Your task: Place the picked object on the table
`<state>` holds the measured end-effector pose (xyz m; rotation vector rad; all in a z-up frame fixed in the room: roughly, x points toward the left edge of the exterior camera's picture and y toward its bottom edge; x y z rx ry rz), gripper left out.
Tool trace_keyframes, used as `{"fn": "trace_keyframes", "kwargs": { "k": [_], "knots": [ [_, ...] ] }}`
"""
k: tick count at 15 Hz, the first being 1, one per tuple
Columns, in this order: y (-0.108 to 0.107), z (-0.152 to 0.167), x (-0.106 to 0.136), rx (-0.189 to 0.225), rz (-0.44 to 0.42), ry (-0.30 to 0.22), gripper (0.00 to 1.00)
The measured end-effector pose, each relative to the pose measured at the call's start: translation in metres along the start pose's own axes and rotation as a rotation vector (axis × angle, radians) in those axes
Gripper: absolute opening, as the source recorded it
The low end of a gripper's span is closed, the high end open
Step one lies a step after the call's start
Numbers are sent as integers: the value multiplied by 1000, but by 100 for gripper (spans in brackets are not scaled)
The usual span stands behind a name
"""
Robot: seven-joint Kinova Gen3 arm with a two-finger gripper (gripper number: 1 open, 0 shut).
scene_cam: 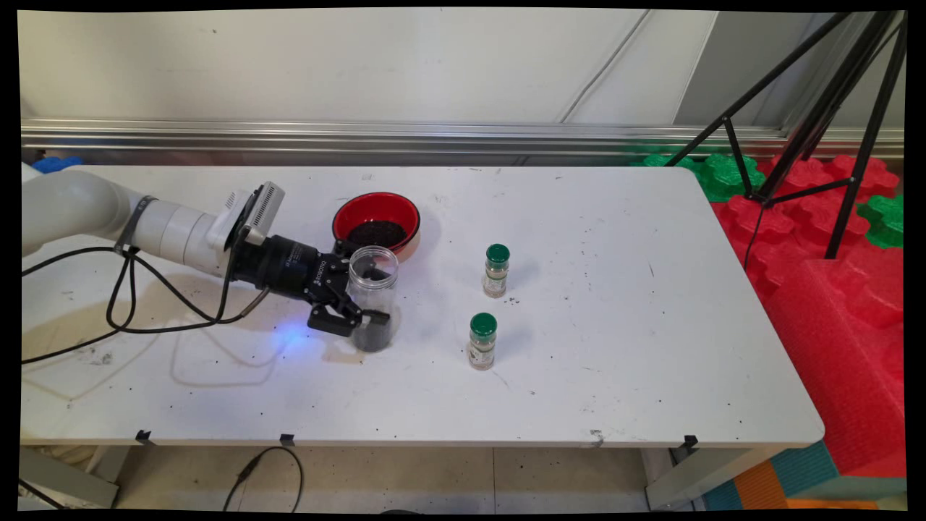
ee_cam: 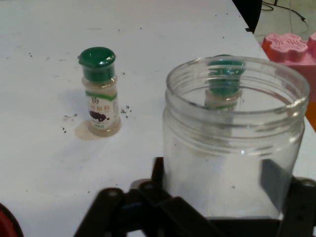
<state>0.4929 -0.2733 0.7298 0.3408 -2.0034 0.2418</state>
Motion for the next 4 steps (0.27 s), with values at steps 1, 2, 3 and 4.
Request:
{"fn": "trace_keyframes", "kwargs": {
  "k": [1,2,3,4],
  "knots": [
    [0,0,0,1,1,-1,100],
    [0,-1,0,2,3,-2,100],
    [-1,-1,-1,3,5,-3,100],
    [-1,-2,-1,4,6,-4,100]
  ]
}}
